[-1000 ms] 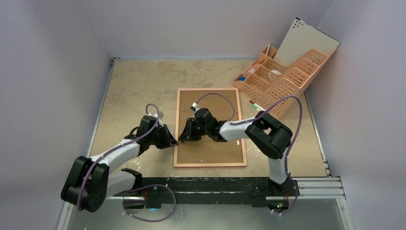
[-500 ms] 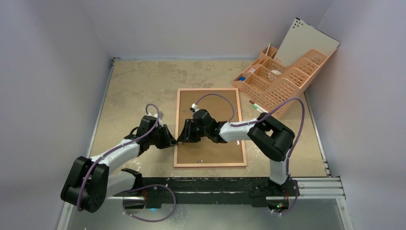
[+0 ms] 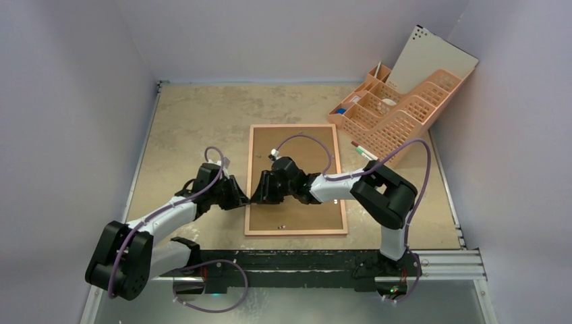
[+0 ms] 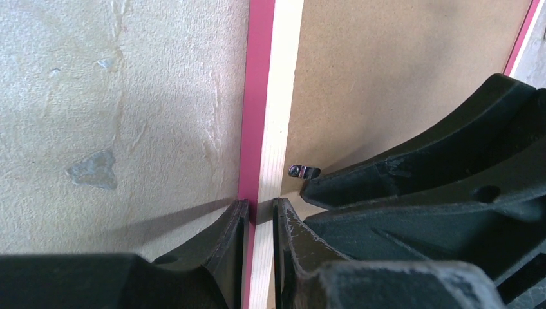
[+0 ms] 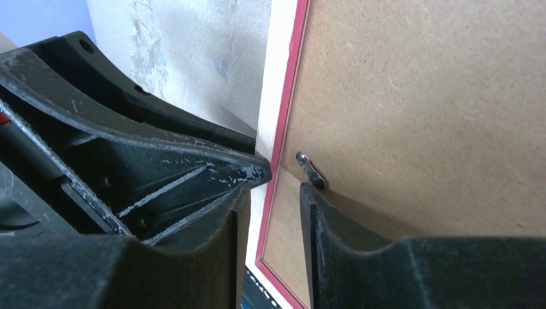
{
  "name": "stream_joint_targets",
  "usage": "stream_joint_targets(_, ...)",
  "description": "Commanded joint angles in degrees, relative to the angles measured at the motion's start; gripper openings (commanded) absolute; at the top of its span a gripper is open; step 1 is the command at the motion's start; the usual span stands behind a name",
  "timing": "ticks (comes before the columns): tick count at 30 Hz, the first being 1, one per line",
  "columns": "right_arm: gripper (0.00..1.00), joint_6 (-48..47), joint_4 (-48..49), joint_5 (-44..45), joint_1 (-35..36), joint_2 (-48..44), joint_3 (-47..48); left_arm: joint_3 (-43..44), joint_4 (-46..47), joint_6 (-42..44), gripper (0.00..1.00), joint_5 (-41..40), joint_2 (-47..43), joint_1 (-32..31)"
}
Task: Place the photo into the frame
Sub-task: Install the photo frame at the center of the board.
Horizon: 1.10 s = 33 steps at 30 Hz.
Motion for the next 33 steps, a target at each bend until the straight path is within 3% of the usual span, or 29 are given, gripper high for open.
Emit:
stream_joint_targets(1, 0.39, 0.7, -0.8, 3.9, 0.4, -4.1, -1.9, 0.3, -2.3, -0.5, 0.00, -1.9, 0.2, -0.4)
stream_joint_targets(6, 0.41, 1.0, -1.1, 8.5, 0.4, -8.1, -3.4, 1.1, -3.9, -0.6, 0.00, -2.2, -0.8, -0.4)
stream_joint_targets(14, 0.43, 0.9, -4.1, 7.9, 0.4, -3.9, 0.5, 1.5, -6.2, -0.9, 0.20, -1.1, -2.2, -0.4)
stream_joint_targets(22, 0.44, -0.4, -9.1, 8.3, 0.4, 0.2, 5.4, 0.1, -5.0, -1.5, 0.26, 1.5, -1.8, -0.8)
stream_joint_targets(25, 0.43, -0.1, -8.3, 5.9, 0.4, 1.0, 4.7, -0.3, -4.2, -1.8, 0.25, 1.4, -2.1, -0.9)
stream_joint_targets(33, 0.36, 0.4, -7.1, 3.3, 0.6, 0.1, 3.2, -0.9, -2.8, -2.2, 0.05, 1.5, -1.8, -1.0)
